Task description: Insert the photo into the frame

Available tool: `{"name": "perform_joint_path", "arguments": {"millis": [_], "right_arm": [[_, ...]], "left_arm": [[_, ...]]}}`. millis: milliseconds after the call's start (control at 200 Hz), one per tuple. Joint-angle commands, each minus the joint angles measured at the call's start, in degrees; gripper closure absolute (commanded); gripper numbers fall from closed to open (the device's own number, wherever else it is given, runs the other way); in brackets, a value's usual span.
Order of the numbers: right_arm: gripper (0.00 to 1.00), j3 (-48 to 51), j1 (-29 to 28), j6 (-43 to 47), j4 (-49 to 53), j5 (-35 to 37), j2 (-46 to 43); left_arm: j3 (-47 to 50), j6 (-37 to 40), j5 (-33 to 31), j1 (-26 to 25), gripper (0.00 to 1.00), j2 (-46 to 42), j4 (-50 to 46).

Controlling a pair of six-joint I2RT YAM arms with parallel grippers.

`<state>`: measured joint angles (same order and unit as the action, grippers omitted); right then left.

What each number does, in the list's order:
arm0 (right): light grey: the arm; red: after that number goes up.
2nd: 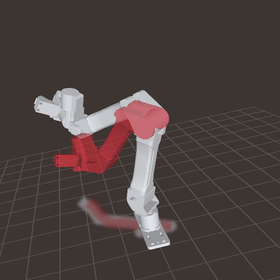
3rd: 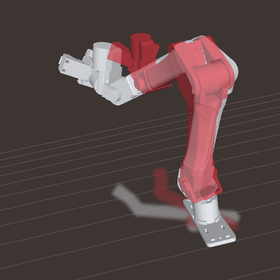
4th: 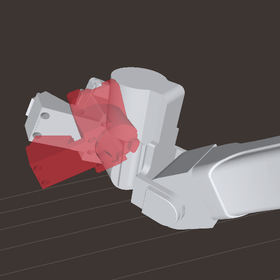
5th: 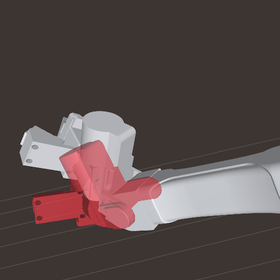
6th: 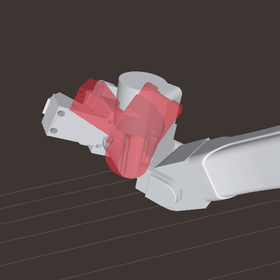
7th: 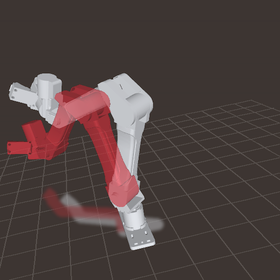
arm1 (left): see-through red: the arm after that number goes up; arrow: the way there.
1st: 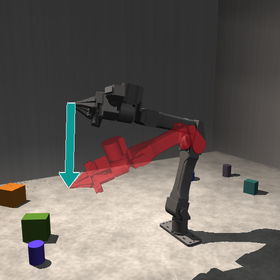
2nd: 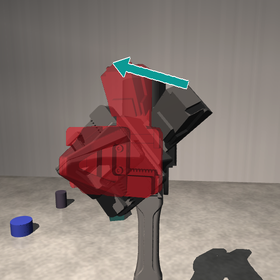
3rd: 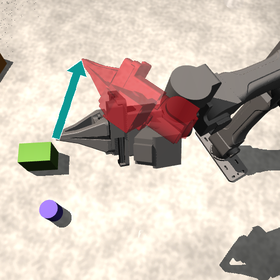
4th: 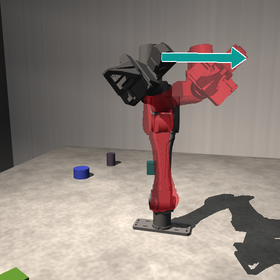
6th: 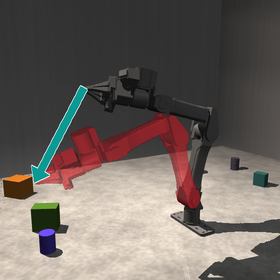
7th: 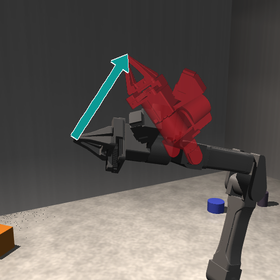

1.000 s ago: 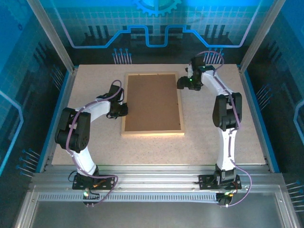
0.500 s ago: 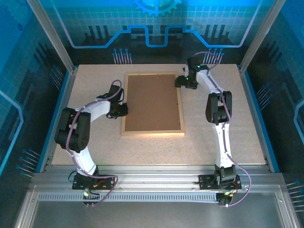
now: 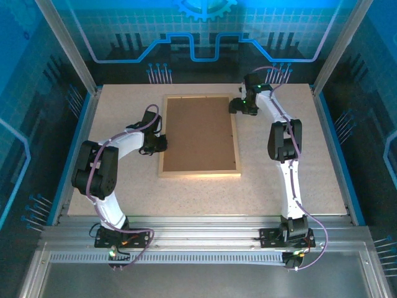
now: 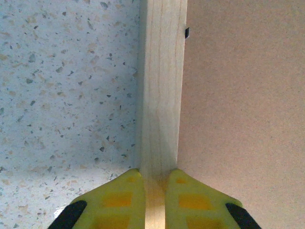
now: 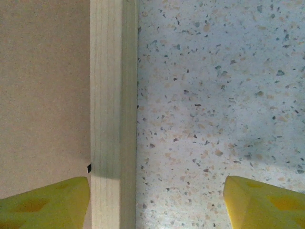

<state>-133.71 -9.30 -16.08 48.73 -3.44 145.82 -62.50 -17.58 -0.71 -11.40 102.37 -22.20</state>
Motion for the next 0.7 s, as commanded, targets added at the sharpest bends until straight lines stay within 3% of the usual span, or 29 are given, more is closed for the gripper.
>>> {"name": "perform_joint_path", "arguments": {"millis": [0,695], "right_arm": [[0.25,-2.97,0.20,-0.44,2.38,-0.09,2.79],[0.25,-11.60,-4.32,1.16,13.02,-3.68,13.94]], "left_arm": [[0.45,0.97,1.37,0.08,0.96,1.40,-3.47],[0.11,1.06,2.64,0.06,0.96,1.69,-3.34]]}}
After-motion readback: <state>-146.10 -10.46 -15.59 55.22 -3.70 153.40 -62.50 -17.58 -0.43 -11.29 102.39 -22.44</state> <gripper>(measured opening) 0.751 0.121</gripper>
